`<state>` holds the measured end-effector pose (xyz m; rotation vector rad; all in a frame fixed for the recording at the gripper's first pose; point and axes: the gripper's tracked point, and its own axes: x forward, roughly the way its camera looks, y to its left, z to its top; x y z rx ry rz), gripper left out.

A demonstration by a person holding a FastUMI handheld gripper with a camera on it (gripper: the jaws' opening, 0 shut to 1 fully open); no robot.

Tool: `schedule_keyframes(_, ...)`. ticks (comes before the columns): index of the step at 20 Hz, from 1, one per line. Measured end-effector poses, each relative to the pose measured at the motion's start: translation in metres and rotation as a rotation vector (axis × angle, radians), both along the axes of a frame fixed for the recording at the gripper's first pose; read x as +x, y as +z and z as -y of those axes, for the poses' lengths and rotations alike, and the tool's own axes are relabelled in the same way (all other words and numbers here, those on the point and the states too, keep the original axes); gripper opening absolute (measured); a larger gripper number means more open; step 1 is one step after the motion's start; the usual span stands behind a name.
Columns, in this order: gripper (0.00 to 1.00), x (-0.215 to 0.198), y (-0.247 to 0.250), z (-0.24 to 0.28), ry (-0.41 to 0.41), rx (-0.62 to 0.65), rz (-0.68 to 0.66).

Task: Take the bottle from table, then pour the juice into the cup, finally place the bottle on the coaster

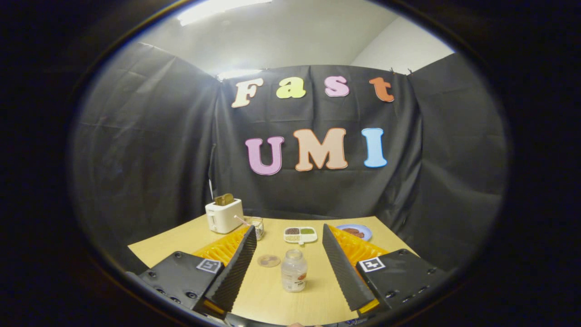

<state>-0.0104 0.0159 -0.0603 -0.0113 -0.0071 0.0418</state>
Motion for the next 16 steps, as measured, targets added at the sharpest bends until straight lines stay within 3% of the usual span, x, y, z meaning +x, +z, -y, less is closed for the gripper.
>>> schedule_keyframes(7, 0.93, 0.008, -0.052, -0.003, -0.001, -0.041, -0.001)
schedule_keyframes(16, 0.93, 0.039, -0.12, -0.005, 0.004, 0.019, -0.032)
